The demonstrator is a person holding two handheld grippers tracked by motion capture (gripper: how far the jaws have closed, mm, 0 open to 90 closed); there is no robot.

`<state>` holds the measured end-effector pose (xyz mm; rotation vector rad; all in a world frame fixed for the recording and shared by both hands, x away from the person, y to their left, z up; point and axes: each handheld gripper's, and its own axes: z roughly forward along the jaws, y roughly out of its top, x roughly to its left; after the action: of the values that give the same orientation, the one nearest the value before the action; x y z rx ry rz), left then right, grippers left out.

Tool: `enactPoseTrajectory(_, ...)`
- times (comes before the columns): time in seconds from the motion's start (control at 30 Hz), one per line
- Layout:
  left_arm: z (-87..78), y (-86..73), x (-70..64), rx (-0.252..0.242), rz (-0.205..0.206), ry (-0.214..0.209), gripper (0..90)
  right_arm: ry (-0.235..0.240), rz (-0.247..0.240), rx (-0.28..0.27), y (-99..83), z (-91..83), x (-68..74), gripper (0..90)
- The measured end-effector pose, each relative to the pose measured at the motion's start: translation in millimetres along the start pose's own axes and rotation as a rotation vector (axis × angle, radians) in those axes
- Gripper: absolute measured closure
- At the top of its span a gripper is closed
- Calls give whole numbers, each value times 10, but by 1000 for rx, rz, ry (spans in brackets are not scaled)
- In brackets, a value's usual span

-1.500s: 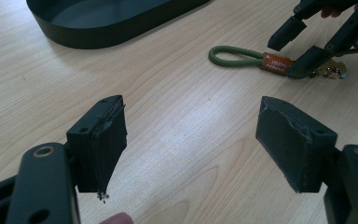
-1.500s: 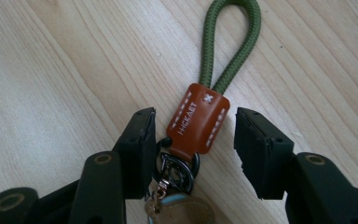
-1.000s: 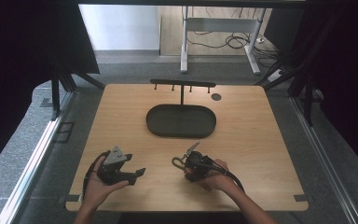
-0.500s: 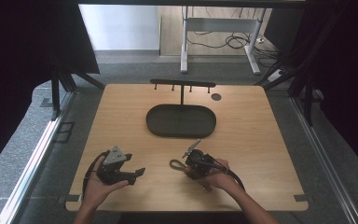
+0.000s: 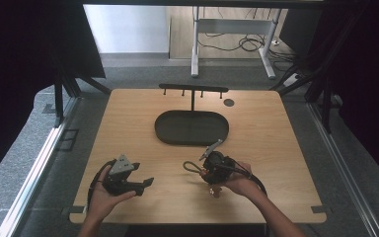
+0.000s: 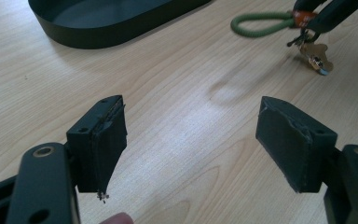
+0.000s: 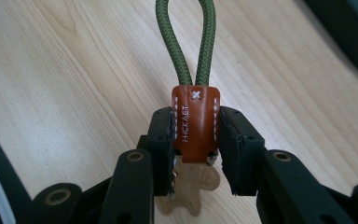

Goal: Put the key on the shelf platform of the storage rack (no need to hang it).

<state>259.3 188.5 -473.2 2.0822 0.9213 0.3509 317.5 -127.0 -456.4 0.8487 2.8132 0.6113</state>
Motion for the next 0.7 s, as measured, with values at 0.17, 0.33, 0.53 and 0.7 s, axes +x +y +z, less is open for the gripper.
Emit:
enactPoseTrajectory(0.17,3,4,-9,-3,-2,0,248,-6,-8,-34,23,-172,-24,671)
enactPoseTrajectory(0.33,6,3,-5,-3,0,-2,248,-11,-13,-41,38,-246,-45,671)
enactPoseTrajectory(0.53,-9,3,3,-6,-1,-2,248,-18,-17,-42,60,-314,-91,671)
enactPoseTrajectory(0.7,-8,2,6,-5,-1,-1,248,-24,-22,-40,84,-380,-95,671)
